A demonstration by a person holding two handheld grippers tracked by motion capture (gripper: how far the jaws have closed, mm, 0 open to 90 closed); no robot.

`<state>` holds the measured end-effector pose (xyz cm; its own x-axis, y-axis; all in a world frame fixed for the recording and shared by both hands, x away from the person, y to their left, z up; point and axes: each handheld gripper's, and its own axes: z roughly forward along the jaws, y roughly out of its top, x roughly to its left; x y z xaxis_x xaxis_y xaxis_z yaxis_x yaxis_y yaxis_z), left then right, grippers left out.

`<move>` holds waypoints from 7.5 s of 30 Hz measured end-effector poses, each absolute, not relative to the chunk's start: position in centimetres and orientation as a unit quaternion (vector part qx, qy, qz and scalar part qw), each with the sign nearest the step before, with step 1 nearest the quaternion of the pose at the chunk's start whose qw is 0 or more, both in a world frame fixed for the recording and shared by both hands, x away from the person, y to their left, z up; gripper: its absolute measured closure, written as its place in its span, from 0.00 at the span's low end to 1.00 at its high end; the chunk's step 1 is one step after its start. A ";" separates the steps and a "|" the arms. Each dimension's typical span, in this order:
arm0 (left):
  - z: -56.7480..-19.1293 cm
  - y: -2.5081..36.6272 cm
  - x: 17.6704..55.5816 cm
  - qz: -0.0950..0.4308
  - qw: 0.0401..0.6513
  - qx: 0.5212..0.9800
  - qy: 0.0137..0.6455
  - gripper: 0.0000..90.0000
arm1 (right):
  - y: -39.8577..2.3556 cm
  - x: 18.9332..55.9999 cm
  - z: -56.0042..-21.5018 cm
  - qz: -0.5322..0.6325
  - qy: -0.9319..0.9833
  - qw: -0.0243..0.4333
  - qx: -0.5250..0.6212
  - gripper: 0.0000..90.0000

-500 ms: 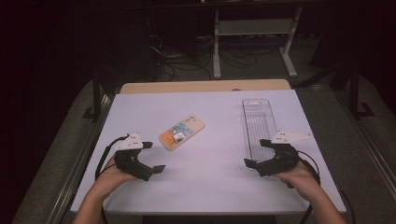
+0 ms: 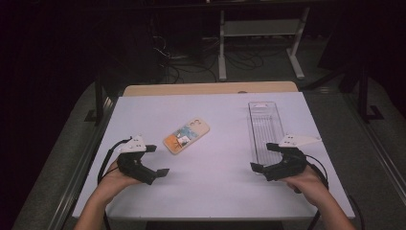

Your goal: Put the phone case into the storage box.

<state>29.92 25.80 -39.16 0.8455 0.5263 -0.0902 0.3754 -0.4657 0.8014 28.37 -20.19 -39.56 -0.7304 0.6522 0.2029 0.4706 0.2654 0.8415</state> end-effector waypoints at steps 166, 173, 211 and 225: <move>-36.8 18.7 43.1 0.128 0.438 0.841 0.291 0.00 | -20.1 28.7 -39.9 0.483 0.793 0.093 0.358 0.01; -37.3 19.5 43.6 0.133 0.433 0.834 0.315 0.00 | -20.2 28.7 -39.9 0.483 0.793 0.093 0.359 0.01; -38.9 19.5 43.9 0.125 0.397 0.849 0.325 0.00 | -20.1 28.6 -40.0 0.481 0.796 0.093 0.357 0.01; -40.0 19.7 44.0 0.119 0.387 0.855 0.324 0.00 | -20.1 28.6 -40.0 0.481 0.796 0.093 0.356 0.01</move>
<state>44.00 19.69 -39.98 0.7616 0.6464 -0.0475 0.4626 -0.4908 0.7383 28.64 -20.13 -39.97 -0.7291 0.6563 0.1940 0.4768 0.2839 0.8319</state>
